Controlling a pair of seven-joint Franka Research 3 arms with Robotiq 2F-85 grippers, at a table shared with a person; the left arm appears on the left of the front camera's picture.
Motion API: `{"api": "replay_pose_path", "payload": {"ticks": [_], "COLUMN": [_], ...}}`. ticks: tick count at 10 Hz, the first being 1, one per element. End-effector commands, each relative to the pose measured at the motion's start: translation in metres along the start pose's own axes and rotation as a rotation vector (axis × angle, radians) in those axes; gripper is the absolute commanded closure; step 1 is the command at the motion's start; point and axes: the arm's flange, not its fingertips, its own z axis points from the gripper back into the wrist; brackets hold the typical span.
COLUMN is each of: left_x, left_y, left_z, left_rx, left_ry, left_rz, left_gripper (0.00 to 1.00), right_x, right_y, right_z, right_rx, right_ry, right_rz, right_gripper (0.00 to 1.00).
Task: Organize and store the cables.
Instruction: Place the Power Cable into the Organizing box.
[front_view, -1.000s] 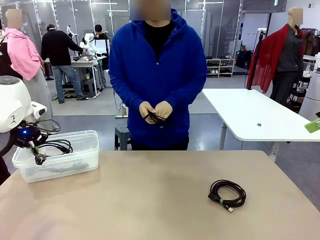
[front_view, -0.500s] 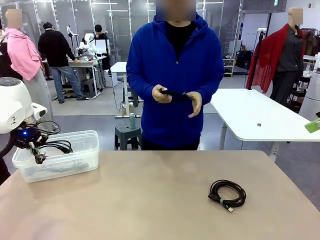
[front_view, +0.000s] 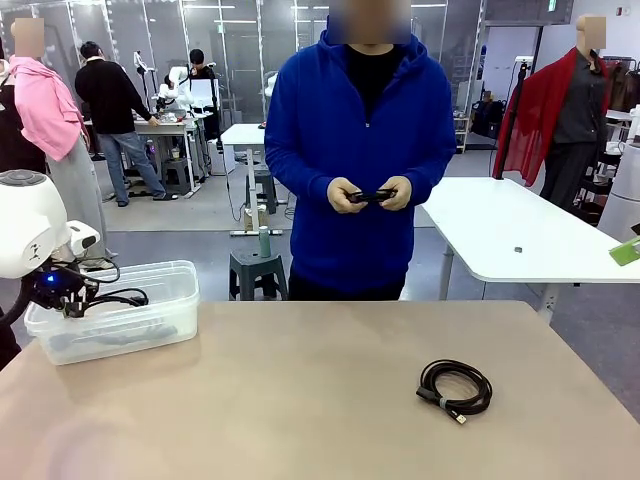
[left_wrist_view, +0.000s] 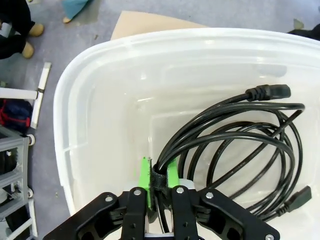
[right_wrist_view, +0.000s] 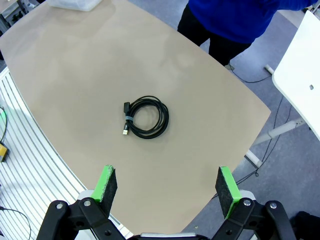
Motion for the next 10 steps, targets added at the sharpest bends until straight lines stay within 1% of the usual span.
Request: {"api": "replay_pose_path", "payload": {"ticks": [1,2,3,4,5,6,7,8,10], "left_x": [0.007,0.003,-0.001,-0.005,-0.007,-0.01,-0.014,-0.018,-0.023], "left_y": [0.006,0.009,0.012,0.014,0.017,0.02,0.024,0.029,0.032], "left_z": [0.008,0.014,0.02,0.026,0.029,0.033,0.04,0.048,0.061], "left_rx": [-0.026,-0.034,-0.045,-0.053,-0.042,-0.051,-0.077,-0.078,-0.122], "left_ry": [-0.037,-0.058,-0.072,-0.072,-0.054,-0.042,-0.051,-0.055,-0.037], "left_rz": [0.017,0.026,0.02,0.012,0.017,0.012,-0.022,-0.042,-0.089], "left_gripper": [0.55,0.44,0.28,0.17,0.02,0.0,0.0,0.0,0.0], "right_x": [-0.002,-0.002,-0.002,-0.002,-0.002,-0.002,-0.002,-0.002,-0.002], "right_y": [-0.001,-0.001,-0.001,-0.001,-0.001,-0.001,-0.001,-0.001,-0.001], "right_z": [-0.001,-0.001,-0.001,-0.001,-0.001,-0.001,-0.001,-0.001,-0.001], "right_rx": [0.006,0.006,0.006,0.006,0.006,0.006,0.006,0.006,0.006], "right_ry": [-0.004,-0.004,-0.004,-0.004,-0.004,-0.004,-0.004,-0.004,-0.004], "right_rz": [0.005,0.005,0.005,0.005,0.005,0.005,0.005,0.005,0.005], "right_gripper": [0.0,0.0,0.0,0.0,0.0,0.0,0.0,0.0,0.0]}}
